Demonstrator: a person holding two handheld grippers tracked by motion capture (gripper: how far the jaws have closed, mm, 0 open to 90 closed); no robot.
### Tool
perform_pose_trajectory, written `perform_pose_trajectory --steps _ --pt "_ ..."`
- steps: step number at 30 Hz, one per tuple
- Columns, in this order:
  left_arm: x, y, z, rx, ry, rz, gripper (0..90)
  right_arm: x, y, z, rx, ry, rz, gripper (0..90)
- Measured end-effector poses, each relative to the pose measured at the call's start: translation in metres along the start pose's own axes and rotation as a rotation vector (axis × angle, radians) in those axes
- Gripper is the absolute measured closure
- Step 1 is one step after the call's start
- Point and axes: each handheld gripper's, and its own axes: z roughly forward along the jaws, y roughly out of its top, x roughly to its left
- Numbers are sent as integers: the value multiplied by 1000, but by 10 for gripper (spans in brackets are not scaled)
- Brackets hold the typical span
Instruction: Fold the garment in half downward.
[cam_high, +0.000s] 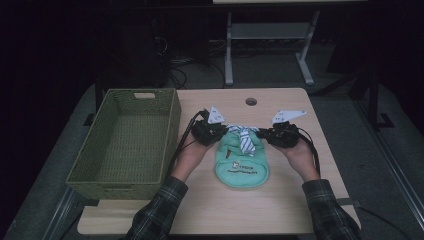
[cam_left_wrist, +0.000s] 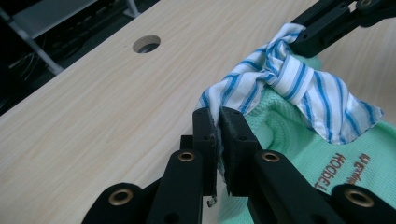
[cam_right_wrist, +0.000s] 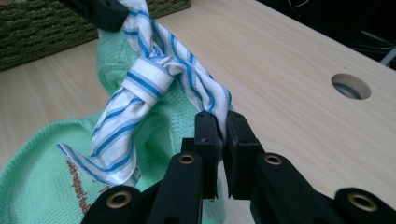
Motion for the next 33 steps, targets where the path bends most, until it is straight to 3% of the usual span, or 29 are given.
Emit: perform_pose_trajectory --steps 17,22,33 --pt "-11 -20 -2 0 -43 -7 832 14 -20 0 6 14 -13 788" --pt "-14 -24 -4 -2 -84 -4 829 18 -24 -4 12 20 -16 782" --pt "-18 -35 -7 -6 -175 -79 802 22 -34 -11 23 79 13 733"
